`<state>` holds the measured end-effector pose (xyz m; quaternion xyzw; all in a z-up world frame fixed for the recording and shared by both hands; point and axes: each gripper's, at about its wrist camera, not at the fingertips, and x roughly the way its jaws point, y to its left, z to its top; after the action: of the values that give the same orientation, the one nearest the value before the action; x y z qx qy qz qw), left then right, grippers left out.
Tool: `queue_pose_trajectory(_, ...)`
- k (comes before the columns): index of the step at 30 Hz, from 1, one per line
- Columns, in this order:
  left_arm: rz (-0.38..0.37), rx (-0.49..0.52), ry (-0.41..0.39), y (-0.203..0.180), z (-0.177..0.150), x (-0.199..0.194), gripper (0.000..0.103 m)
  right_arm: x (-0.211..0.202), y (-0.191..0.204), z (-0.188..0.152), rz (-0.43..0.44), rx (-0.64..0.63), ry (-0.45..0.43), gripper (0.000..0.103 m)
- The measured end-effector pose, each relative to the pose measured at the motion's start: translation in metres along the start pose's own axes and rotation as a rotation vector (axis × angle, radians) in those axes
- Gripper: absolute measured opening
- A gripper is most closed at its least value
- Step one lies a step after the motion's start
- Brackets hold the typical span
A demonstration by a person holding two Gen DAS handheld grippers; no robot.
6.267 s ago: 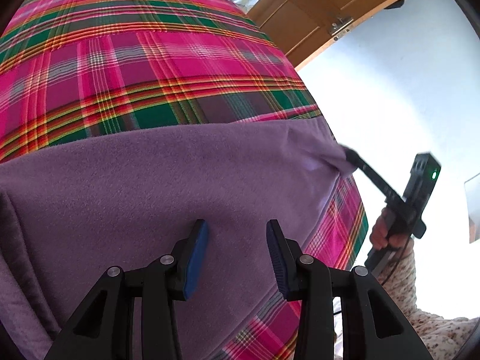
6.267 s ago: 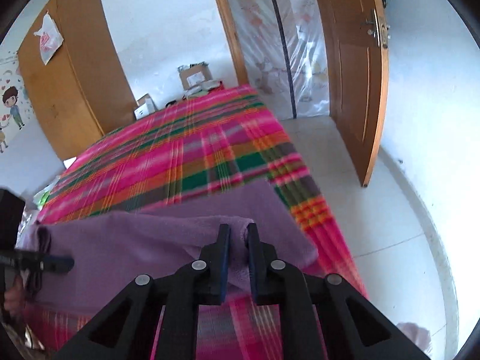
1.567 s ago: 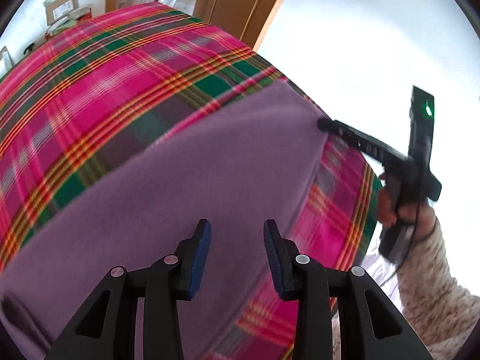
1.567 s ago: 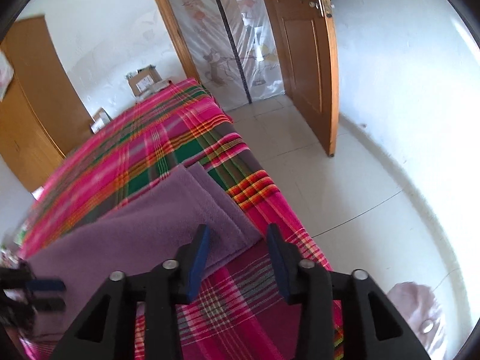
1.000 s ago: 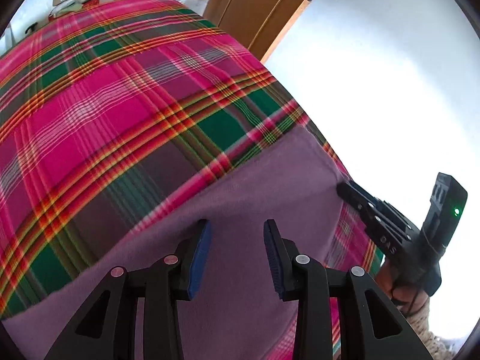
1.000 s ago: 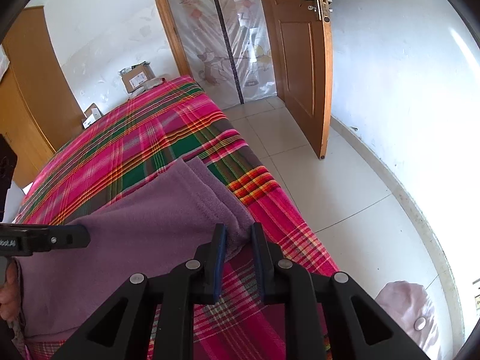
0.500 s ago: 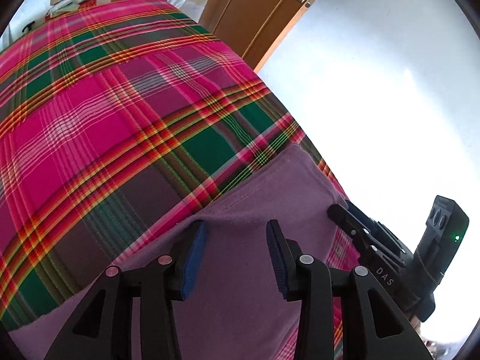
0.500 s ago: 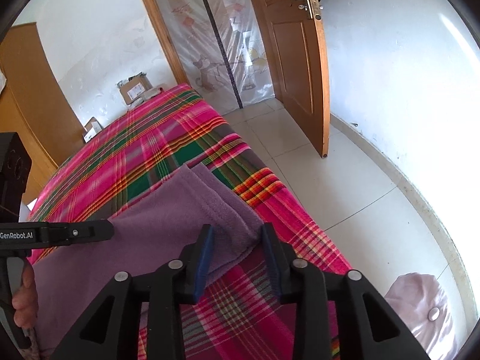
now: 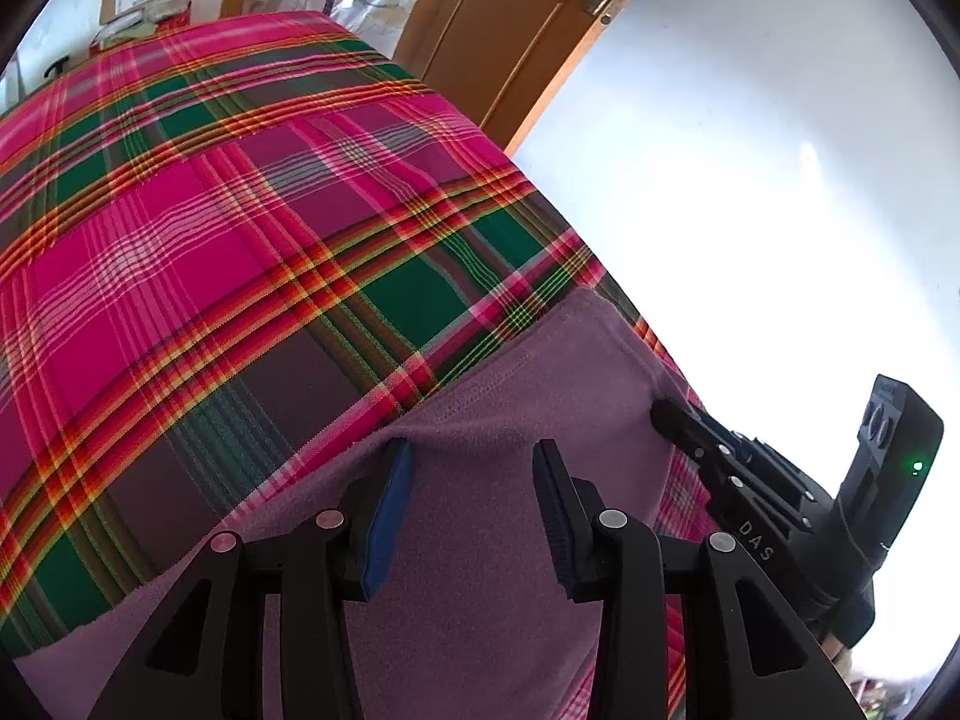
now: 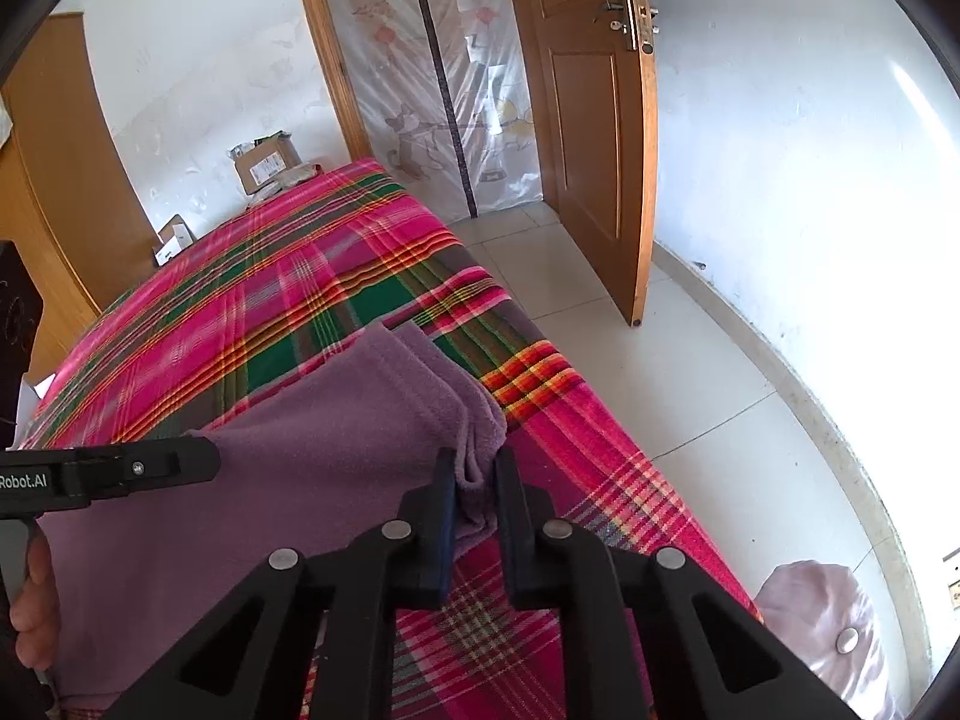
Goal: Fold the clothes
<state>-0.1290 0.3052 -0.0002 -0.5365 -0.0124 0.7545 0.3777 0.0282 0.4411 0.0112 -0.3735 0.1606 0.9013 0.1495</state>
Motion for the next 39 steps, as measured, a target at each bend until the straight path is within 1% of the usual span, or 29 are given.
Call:
queue_pose_trajectory(2, -0.002, 0.001, 0.003, 0.001, 0.000, 0.000, 0.042, -0.006, 0.002, -0.001, 0.006, 0.001, -0.026, 0.011)
queue_pose_trajectory(5, -0.019, -0.027, 0.005, 0.005, 0.001, -0.001, 0.042, -0.020, 0.006, 0.001, 0.023, -0.013, -0.077, 0.011)
queue_pose_trajectory(10, -0.035, -0.061, 0.022, 0.009, 0.000, -0.005, 0.042, -0.048, 0.025, 0.004, 0.081, -0.071, -0.159, 0.011)
queue_pose_trajectory(12, -0.044, -0.076, 0.029, 0.010, -0.002, -0.008, 0.042, -0.054, 0.034, 0.004, 0.113, -0.091, -0.172, 0.011)
queue_pose_trajectory(14, -0.079, -0.112, 0.039, 0.015, -0.006, -0.013, 0.042, -0.058, 0.042, 0.003, 0.151, -0.098, -0.170, 0.011)
queue_pose_trajectory(17, -0.174, -0.194, 0.053, 0.028, -0.011, -0.022, 0.042, -0.062, 0.054, -0.002, 0.180, -0.111, -0.169, 0.011)
queue_pose_trajectory(19, -0.221, -0.228, 0.040, 0.034, -0.013, -0.030, 0.042, -0.064, 0.061, -0.006, 0.200, -0.123, -0.168, 0.011)
queue_pose_trajectory(23, -0.293, -0.268, 0.010, 0.039, -0.017, -0.046, 0.042, -0.066, 0.070, -0.011, 0.231, -0.134, -0.164, 0.011)
queue_pose_trajectory(27, -0.393, -0.327, 0.009, 0.045, -0.019, -0.054, 0.042, -0.075, 0.074, -0.019, 0.259, -0.146, -0.168, 0.011)
queue_pose_trajectory(34, -0.463, -0.361, -0.025, 0.049, -0.027, -0.070, 0.043, -0.078, 0.096, -0.028, 0.291, -0.201, -0.149, 0.011)
queue_pose_trajectory(35, -0.473, -0.365, -0.028, 0.050, -0.028, -0.072, 0.046, -0.079, 0.098, -0.030, 0.298, -0.203, -0.145, 0.011)
queue_pose_trajectory(36, -0.478, -0.368, -0.032, 0.051, -0.030, -0.074, 0.052, -0.080, 0.100, -0.031, 0.306, -0.206, -0.143, 0.011)
queue_pose_trajectory(39, -0.477, -0.370, -0.041, 0.057, -0.034, -0.080, 0.053, -0.083, 0.110, -0.035, 0.339, -0.224, -0.133, 0.011)
